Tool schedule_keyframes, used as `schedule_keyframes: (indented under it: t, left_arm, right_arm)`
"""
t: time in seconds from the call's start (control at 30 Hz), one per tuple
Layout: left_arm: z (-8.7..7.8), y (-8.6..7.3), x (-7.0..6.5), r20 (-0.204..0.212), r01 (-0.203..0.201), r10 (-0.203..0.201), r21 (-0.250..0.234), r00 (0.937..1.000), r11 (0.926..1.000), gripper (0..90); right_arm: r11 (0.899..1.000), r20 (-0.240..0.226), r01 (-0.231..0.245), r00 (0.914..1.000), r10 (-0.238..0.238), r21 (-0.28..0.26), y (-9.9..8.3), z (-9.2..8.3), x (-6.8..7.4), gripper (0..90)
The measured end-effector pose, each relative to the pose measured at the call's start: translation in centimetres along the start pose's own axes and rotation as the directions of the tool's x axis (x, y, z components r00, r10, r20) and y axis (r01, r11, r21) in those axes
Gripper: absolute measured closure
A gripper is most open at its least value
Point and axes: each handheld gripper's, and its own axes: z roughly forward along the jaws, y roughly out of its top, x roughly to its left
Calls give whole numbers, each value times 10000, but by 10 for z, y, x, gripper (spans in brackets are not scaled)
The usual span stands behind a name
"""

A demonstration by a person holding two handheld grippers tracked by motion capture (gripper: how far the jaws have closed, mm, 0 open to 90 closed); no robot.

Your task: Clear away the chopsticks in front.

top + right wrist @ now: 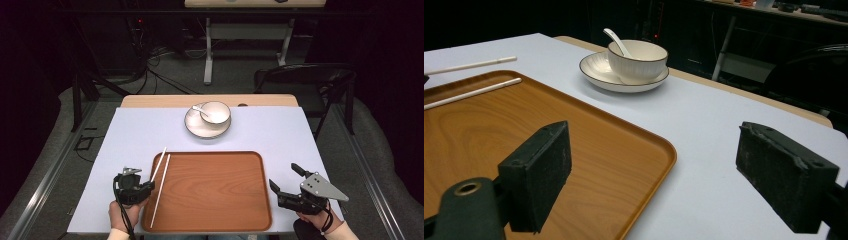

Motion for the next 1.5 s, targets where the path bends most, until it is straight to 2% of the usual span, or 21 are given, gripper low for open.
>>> schedule_keyframes:
  t: [0.37,0.4,0.6,0.87,1.07,1.23,1.3,1.37,1.4,1.43,1.47,1.5]
  left_arm:
    - [6,-5,0,-185,77,-68,461,9998,9989,845]
    - [7,-5,0,-155,187,-179,525,9997,9984,845]
    - [11,-4,-1,-210,106,-90,806,9997,9967,844]
    - [15,-2,-5,-328,-79,109,901,9994,9959,838]
    - [16,-1,-8,-252,-154,177,906,9995,9958,818]
    - [16,-1,-11,-61,-274,280,825,9996,9962,749]
    - [14,0,-10,51,-317,314,682,9995,9972,675]
    - [13,0,-10,118,-347,340,600,9994,9976,563]
    - [11,1,-11,175,-403,394,534,9991,9978,563]
    - [10,1,-11,219,-461,451,454,9987,9979,516]
    - [8,2,-11,371,-566,555,306,9978,9979,427]
    - [6,3,-11,422,-700,692,169,9967,9974,427]
  right_arm:
    - [10000,0,-23,10000,23,-47,0,-1,0,141]
    - [10000,4,-8,10000,8,-54,0,-1,0,141]
    - [10000,9,-14,10000,14,-21,0,-1,0,141]
    - [10000,22,-8,10000,8,-37,0,-1,0,141]
    - [10000,24,-19,10000,19,-39,0,-1,0,141]
    - [10000,26,-32,10000,32,-51,0,-1,0,141]
    - [10000,21,-12,10000,12,-61,0,-2,0,141]
    - [10000,18,-19,10000,19,-67,0,-2,0,141]
    - [10000,18,-18,10000,18,-71,0,-2,-1,141]
    - [10000,19,-26,10000,27,-69,0,-2,-1,141]
    - [10000,20,-28,10000,28,-60,0,-1,0,142]
    - [10000,20,-28,10000,28,-60,0,-1,0,142]
